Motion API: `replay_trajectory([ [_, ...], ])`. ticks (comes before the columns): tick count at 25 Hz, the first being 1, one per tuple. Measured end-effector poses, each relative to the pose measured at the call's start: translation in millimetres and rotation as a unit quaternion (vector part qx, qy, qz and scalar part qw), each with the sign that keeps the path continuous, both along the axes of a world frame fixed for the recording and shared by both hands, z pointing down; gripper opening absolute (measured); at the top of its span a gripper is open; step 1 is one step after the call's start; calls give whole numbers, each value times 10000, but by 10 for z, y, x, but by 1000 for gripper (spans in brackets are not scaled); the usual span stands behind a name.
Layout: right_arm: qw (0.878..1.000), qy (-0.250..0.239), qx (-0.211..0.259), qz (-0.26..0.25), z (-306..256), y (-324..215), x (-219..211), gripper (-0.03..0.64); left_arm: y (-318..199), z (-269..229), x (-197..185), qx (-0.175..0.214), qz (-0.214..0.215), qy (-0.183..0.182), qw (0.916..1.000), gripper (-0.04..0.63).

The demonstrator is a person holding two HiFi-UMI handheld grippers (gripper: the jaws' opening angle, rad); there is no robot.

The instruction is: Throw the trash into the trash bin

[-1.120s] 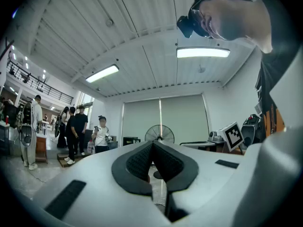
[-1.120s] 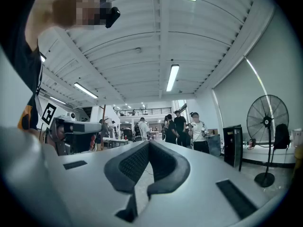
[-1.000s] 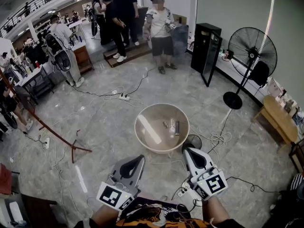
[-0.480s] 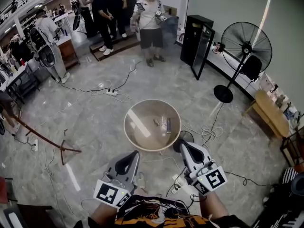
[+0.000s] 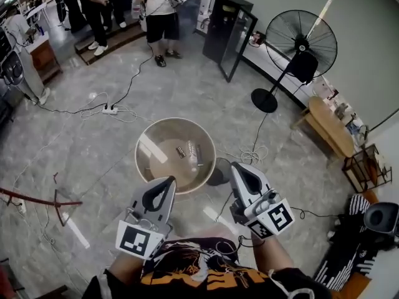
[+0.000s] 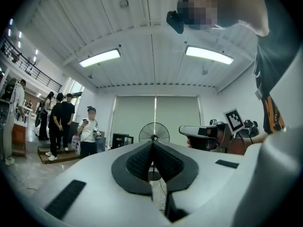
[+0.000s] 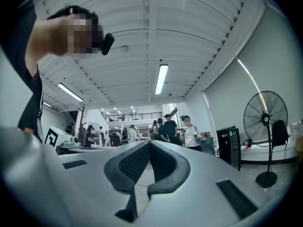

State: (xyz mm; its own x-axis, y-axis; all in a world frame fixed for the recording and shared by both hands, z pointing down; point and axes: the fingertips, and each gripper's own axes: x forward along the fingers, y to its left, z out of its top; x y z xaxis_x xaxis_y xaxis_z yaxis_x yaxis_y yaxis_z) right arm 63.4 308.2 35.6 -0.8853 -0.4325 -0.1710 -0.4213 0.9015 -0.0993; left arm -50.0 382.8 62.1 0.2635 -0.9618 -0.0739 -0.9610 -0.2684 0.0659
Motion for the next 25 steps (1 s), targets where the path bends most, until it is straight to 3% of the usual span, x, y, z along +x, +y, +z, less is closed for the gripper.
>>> replay_trajectory([
  [7, 9998, 0, -203, 86, 61, -666, -131, 49, -758, 57, -144, -159, 246, 46, 9996, 23],
  [9, 9995, -14, -323, -1, 163, -968, -188, 55, -1055, 138, -214, -289, 172, -15, 9994, 23],
  [13, 9972, 21, -727, -178, 438, -1473, -162, 60, -1555, 246, -182, -695, 59, 260, 9972, 23],
  [18, 9977, 51, -517, -430, 573, -2183, -201, 61, -2164, 257, -178, -769, -346, -129, 9964, 23],
  [25, 9946, 242, -542, -848, 720, -2815, -560, 61, -2736, 536, -313, -1013, -676, -74, 9925, 23],
])
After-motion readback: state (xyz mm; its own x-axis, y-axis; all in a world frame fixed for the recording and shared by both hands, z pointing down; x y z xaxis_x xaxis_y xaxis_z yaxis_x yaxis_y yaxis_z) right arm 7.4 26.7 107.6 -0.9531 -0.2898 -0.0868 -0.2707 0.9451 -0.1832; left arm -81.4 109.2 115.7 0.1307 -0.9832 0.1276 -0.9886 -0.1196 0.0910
